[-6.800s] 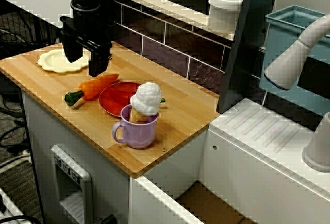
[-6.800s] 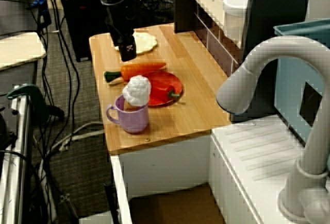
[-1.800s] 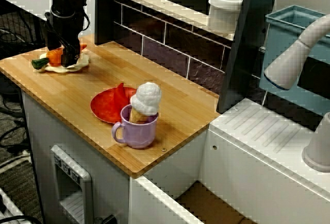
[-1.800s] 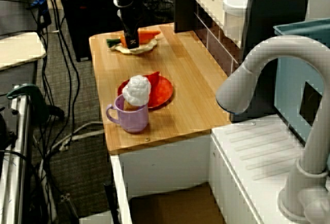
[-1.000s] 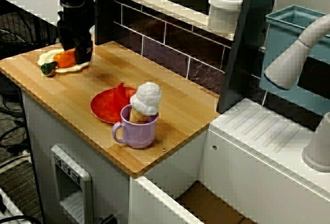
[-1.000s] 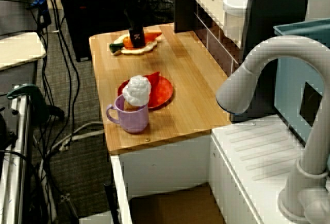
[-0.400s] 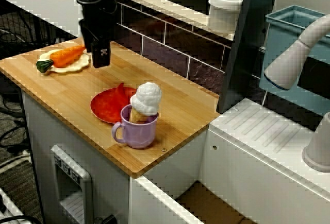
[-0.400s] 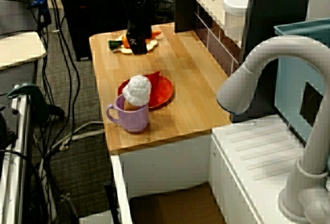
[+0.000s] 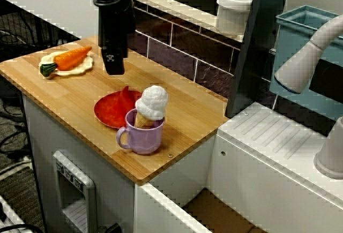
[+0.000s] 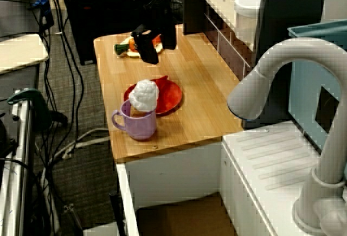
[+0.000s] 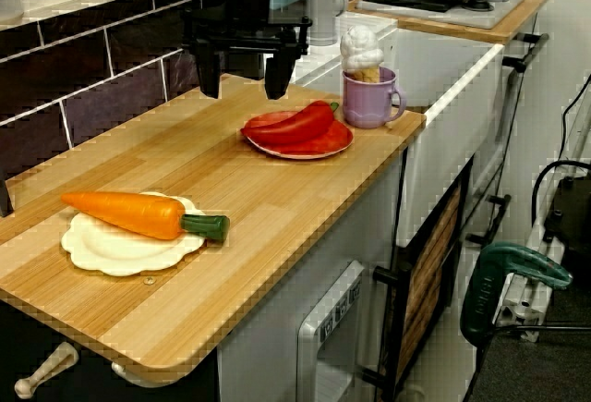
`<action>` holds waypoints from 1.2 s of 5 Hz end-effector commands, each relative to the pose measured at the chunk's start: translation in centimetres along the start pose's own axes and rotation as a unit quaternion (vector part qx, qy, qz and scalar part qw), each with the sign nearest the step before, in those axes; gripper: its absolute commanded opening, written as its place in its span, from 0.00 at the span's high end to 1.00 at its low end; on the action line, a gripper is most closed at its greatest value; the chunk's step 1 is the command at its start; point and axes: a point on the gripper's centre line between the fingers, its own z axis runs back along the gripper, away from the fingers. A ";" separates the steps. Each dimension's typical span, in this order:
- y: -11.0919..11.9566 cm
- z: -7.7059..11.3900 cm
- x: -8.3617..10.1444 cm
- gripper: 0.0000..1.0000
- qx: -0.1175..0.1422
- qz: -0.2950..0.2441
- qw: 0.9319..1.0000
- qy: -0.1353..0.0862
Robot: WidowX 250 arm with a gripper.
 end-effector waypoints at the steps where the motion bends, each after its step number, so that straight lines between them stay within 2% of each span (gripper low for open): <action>1: -0.4 1.9 0.7 0.00 -0.035 -0.246 0.967 -0.054; 2: -1.2 2.1 0.8 0.00 -0.042 -0.298 0.951 -0.065; 3: -2.3 2.3 0.9 0.00 -0.047 -0.331 0.940 -0.073; 4: -3.4 2.1 0.6 0.00 -0.042 -0.338 0.938 -0.068; 5: -4.5 1.7 0.4 0.00 -0.050 -0.344 0.935 -0.068; 6: -5.2 1.2 0.2 0.00 -0.051 -0.331 0.940 -0.065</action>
